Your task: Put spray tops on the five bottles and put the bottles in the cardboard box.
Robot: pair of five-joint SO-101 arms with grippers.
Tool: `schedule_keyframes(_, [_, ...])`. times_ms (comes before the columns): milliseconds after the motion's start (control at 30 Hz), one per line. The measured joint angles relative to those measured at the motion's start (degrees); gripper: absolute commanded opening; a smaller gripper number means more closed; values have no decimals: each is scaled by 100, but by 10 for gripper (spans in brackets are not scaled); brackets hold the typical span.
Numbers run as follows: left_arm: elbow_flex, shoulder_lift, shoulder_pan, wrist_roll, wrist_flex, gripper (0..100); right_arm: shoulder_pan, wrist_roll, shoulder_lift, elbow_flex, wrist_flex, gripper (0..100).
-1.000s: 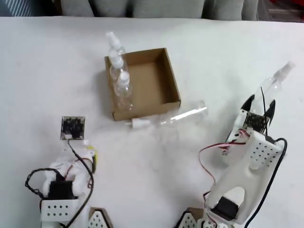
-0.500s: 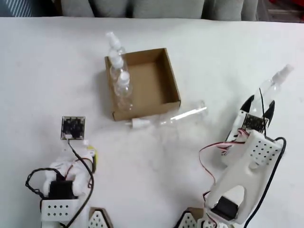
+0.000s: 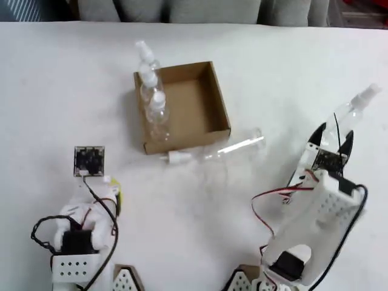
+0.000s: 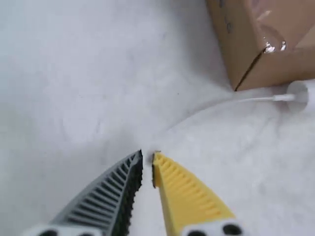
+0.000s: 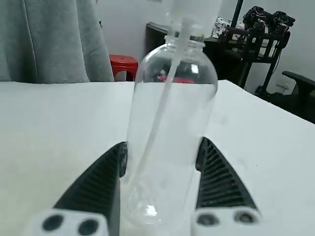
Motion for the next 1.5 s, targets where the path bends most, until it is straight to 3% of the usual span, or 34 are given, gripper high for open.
schedule_keyframes(467, [-2022, 53, 527, 264, 1310, 21, -79, -800, -4097, 1011, 4202, 15])
schedule_keyframes(733, [-3675, 2857, 589, 273, 1389, 23, -642, -1011, -5618, 1380, 5442, 15])
schedule_keyframes(1133, [-5213, 5530, 835, 273, 1301, 24, -2180, -1011, -9292, 1530, 9213, 16])
schedule_keyframes(1400, [-5213, 6382, 1020, 273, 677, 24, -4158, -510, -12870, 1530, 12782, 15])
schedule_keyframes(1500, [-5213, 6391, 1064, 273, 633, 24, -4905, -431, -13081, 1266, 13670, 15])
